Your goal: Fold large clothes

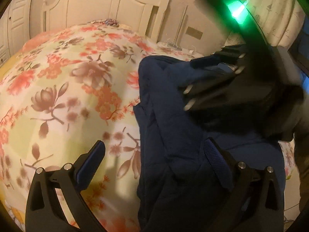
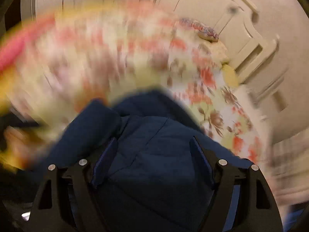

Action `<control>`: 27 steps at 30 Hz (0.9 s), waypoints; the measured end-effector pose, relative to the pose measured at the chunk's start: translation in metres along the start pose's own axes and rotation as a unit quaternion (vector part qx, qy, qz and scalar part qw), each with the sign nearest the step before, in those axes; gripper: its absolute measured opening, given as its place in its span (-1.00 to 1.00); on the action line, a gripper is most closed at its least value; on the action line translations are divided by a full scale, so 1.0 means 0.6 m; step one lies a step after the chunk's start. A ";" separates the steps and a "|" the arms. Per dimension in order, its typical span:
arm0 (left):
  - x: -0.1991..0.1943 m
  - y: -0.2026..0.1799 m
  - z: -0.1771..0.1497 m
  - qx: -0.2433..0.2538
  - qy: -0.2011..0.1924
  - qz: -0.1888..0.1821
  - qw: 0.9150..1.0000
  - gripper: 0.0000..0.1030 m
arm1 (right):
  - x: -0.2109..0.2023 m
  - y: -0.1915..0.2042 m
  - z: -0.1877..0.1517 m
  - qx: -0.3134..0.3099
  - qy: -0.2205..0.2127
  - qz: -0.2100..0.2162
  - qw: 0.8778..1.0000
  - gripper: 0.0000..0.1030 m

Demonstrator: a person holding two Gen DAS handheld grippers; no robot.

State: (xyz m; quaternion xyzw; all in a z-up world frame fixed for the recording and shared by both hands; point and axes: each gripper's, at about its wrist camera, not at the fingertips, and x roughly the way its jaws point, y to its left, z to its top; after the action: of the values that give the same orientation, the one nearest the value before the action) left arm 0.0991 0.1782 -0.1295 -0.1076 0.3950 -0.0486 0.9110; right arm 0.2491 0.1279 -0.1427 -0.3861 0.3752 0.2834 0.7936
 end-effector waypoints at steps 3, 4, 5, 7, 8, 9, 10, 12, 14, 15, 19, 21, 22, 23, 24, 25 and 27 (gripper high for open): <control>-0.002 0.010 0.005 -0.014 0.015 -0.027 0.999 0.96 | -0.012 -0.011 0.010 0.013 0.004 0.005 1.000 0.45; -0.001 0.018 0.008 -0.024 0.022 -0.042 0.999 0.96 | -0.031 -0.024 0.004 0.028 -0.011 0.020 0.999 0.45; 0.000 0.026 0.010 -0.032 0.028 -0.054 0.998 0.96 | -0.047 -0.034 -0.004 0.042 -0.022 0.034 0.998 0.45; 0.005 0.039 0.015 -0.046 0.044 -0.084 0.994 0.96 | -0.099 -0.073 -0.049 0.098 -0.069 0.077 0.990 0.57; 0.009 0.045 0.016 -0.052 0.053 -0.100 0.992 0.96 | -0.122 -0.091 -0.080 0.130 -0.092 0.092 0.983 0.66; 0.011 0.048 0.016 -0.054 0.056 -0.109 0.991 0.96 | -0.141 -0.108 -0.114 0.162 -0.111 0.110 0.974 0.83; 0.016 0.050 0.018 -0.053 0.063 -0.119 0.989 0.96 | -0.155 -0.121 -0.146 0.192 -0.126 0.125 0.965 0.84; 0.030 0.051 0.020 -0.059 0.078 -0.143 0.985 0.96 | -0.174 -0.159 -0.250 0.283 -0.147 0.186 0.929 0.85; 0.044 0.054 0.022 -0.075 0.092 -0.169 0.978 0.96 | -0.173 -0.177 -0.341 0.358 -0.149 0.233 0.892 0.87; 0.052 0.057 0.022 -0.084 0.098 -0.184 0.974 0.96 | -0.166 -0.179 -0.376 0.385 -0.141 0.250 0.877 0.87; 0.077 0.062 0.019 -0.106 0.113 -0.228 0.961 0.96 | -0.128 -0.149 -0.463 0.432 -0.101 0.321 0.837 0.88; 0.078 0.064 0.016 -0.105 0.107 -0.241 0.959 0.96 | -0.107 -0.126 -0.467 0.435 -0.099 0.359 0.820 0.88; 0.078 0.063 0.012 -0.103 0.102 -0.245 0.959 0.96 | -0.100 -0.120 -0.465 0.438 -0.102 0.378 0.809 0.88; 0.077 0.061 0.008 -0.099 0.096 -0.249 0.959 0.96 | -0.093 -0.112 -0.457 0.436 -0.104 0.395 0.802 0.89; 0.076 0.055 0.003 -0.092 0.094 -0.254 0.958 0.96 | -0.092 -0.105 -0.447 0.425 -0.107 0.397 0.806 0.91; 0.074 0.047 -0.001 -0.082 0.099 -0.260 0.957 0.96 | -0.091 -0.094 -0.432 0.413 -0.100 0.389 0.818 0.91; 0.076 0.034 -0.001 -0.068 0.114 -0.262 0.956 0.88 | -0.094 -0.082 -0.416 0.395 -0.098 0.367 0.836 0.91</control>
State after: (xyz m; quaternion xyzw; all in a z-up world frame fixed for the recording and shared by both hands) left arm 0.1297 0.1899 -0.1670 -0.2629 0.4569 -0.2707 0.8055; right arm 0.1599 -0.1136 -0.1821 0.1567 0.4896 0.4180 0.7490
